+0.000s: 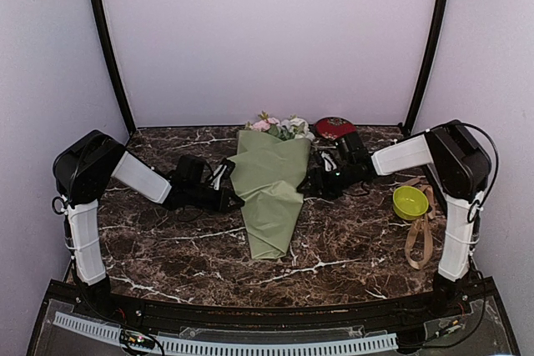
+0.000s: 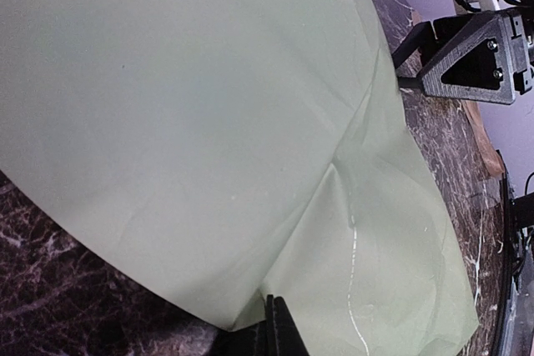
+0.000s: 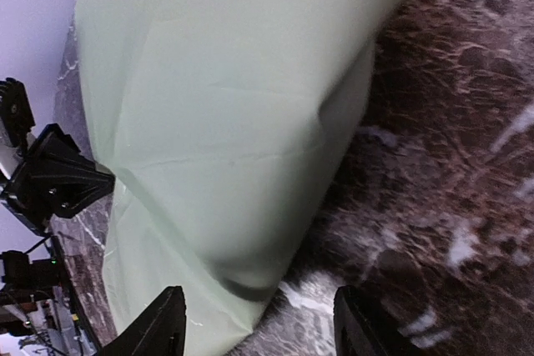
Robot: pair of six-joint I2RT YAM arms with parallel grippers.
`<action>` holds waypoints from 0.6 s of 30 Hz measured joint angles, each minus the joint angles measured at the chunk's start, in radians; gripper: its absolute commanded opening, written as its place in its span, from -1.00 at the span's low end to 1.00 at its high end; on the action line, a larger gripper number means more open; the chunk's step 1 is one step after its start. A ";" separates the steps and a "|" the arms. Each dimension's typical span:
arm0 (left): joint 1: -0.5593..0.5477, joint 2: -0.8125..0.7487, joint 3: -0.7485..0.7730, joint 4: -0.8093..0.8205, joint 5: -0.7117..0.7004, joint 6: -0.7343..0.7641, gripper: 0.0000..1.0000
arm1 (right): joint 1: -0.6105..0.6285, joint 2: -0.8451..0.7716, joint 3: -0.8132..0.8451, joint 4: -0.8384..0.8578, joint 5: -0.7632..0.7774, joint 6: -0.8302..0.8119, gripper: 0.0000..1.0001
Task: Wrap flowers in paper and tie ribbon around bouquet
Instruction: Press the fold line of the folded wrapping paper.
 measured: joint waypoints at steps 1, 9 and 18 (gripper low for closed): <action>0.000 0.000 0.000 0.000 0.000 0.000 -1.00 | -0.003 0.020 -0.008 0.047 -0.030 0.023 0.19; 0.000 0.000 0.000 0.000 0.002 0.000 -1.00 | -0.011 0.071 -0.059 0.261 -0.116 0.159 -0.22; 0.000 0.000 0.000 0.000 0.000 0.000 -1.00 | -0.054 0.072 -0.118 0.398 -0.126 0.288 -1.00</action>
